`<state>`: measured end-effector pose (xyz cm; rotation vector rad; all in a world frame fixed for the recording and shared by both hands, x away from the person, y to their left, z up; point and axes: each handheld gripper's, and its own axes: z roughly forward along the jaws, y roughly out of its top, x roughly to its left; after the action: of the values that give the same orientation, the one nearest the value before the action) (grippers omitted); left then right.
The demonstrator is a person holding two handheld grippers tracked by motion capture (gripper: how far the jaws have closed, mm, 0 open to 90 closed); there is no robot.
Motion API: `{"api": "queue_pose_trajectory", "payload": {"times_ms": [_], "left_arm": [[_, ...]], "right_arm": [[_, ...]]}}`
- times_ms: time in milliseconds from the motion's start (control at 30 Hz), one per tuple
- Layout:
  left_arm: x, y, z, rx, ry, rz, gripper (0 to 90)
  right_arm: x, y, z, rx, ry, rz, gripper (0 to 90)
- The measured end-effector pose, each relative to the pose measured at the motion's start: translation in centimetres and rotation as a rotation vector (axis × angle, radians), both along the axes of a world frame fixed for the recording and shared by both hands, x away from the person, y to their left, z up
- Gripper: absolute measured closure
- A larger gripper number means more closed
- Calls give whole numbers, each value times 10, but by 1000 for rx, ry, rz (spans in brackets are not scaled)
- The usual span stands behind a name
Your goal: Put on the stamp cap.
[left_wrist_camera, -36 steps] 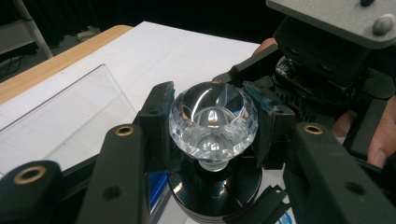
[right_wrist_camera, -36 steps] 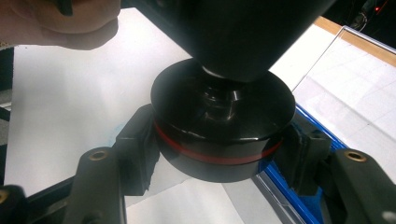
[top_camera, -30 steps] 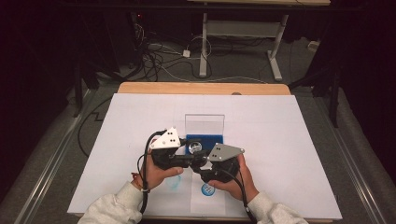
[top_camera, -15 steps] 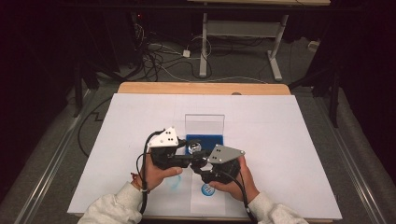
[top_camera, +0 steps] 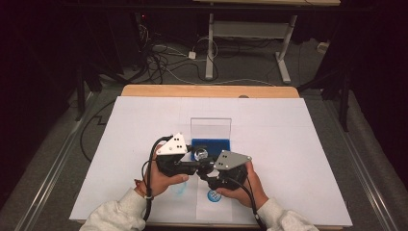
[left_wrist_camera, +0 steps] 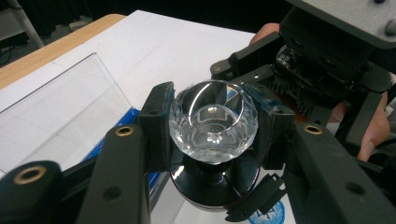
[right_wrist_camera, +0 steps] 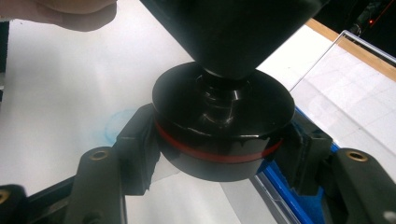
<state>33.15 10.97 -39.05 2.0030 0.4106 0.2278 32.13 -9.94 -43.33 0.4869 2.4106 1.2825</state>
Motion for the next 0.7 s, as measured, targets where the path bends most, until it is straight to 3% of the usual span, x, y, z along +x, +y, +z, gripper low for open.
{"api": "queue_pose_trajectory", "payload": {"times_ms": [533, 700], "left_arm": [[-3, 1, 3, 13, -20, -6, 545], [-5, 4, 6, -6, -32, 1, 545]], "right_arm": [[-1, -2, 0, 1, -21, 17, 381], [0, -4, 0, -1, -18, 11, 375]]}}
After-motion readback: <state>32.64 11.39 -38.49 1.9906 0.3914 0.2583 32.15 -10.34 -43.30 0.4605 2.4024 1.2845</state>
